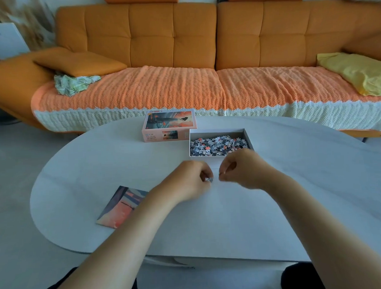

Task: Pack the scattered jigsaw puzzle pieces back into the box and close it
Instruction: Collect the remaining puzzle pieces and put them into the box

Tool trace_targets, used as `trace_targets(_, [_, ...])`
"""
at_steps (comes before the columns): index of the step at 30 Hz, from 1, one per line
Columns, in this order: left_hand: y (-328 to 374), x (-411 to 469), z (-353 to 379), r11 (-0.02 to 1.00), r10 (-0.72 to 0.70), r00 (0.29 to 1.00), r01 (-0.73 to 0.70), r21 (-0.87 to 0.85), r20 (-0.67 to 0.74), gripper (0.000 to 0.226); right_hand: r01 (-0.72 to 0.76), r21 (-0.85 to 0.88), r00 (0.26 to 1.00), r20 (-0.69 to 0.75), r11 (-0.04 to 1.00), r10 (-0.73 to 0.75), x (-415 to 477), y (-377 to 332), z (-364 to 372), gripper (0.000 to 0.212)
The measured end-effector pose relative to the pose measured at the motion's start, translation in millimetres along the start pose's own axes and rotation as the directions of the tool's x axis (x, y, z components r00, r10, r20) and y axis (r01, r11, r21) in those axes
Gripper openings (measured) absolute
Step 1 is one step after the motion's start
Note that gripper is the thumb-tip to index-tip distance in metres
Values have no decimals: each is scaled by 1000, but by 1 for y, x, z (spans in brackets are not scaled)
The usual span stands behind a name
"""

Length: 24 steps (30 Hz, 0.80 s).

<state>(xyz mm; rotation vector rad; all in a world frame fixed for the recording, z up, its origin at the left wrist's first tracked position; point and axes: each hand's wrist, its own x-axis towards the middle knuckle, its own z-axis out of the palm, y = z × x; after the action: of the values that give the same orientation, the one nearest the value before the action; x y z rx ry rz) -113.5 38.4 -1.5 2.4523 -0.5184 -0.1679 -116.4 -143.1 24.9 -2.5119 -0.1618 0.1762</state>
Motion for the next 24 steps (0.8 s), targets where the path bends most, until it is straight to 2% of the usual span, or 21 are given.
trace_targets(2, [1,9,-12,996,21,994,-30,-88,-111,13,34,37,976,-216,999,-25,9,4,-10,10])
trace_targets(4, [1,20,-21,987,33,963,-73,-141,-266,11,76,81,920,-389,994,-39,19,8,-17,12])
trace_targets(7, [-2,40,-23,987,43,909,-103,-123,-414,11,73,101,886,-464,992,-18,31,12,-18,14])
trace_targets(9, [-6,52,-15,995,54,909,-84,-56,-412,13,-11,-8,917,-399,1000,7,34,15,-15,8])
trace_targets(11, [-9,61,-5,992,93,917,-54,112,-388,19,-65,-120,934,-358,991,18,36,18,-12,13])
trace_targets(14, [-13,68,3,933,127,950,-17,359,-286,34,-4,-166,927,-371,986,-59,39,23,-11,21])
trace_targets(16, [-14,69,2,934,86,973,-3,358,-215,39,74,-178,921,-366,981,-135,40,25,-8,22])
trace_targets(19, [-16,67,0,974,105,962,-48,221,-252,37,220,-256,918,-274,941,-289,38,25,6,27])
trace_targets(22, [-18,62,-5,989,120,938,-83,125,-326,32,239,-368,961,-43,899,-273,37,21,17,48])
trace_targets(24, [-20,57,-8,985,140,917,-90,149,-374,32,242,-401,967,28,884,-252,39,21,18,49])
